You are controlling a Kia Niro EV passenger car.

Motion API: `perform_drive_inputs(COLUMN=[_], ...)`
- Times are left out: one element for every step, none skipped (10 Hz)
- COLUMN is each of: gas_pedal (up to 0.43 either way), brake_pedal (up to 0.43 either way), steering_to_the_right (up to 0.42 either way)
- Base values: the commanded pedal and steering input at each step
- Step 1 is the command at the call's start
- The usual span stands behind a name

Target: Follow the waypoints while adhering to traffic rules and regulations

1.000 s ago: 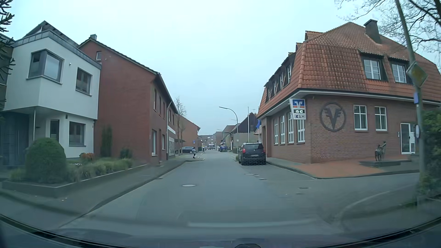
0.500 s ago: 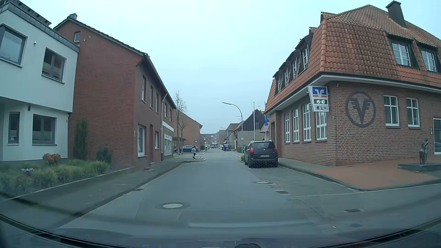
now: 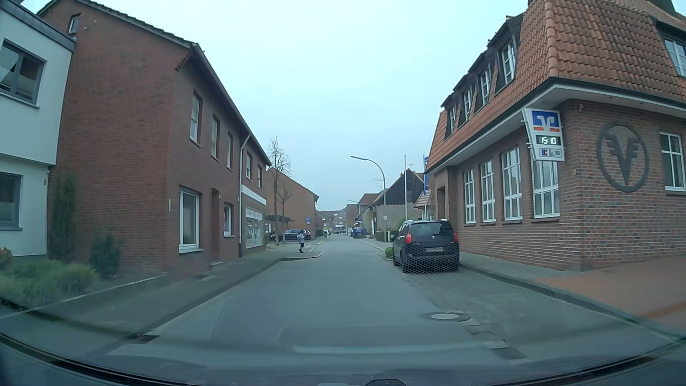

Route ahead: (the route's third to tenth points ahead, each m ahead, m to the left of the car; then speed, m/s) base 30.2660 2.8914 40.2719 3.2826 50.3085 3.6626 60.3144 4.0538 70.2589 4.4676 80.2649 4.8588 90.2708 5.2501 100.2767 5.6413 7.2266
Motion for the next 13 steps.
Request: perform_drive_inputs(gas_pedal=[0.15,0.15,0.15,0.15,0.15,0.15,0.15,0.15,0.15,0.15,0.15,0.15,0.15], brake_pedal=[0.0,0.0,0.0,0.0,0.0,0.0,0.0,0.0,0.0,0.0,0.0,0.0,0.0], steering_to_the_right=[-0.018,-0.018,-0.018,-0.018,-0.018,-0.017,-0.013,-0.011,-0.01,-0.009,-0.004,0.004,0.009])
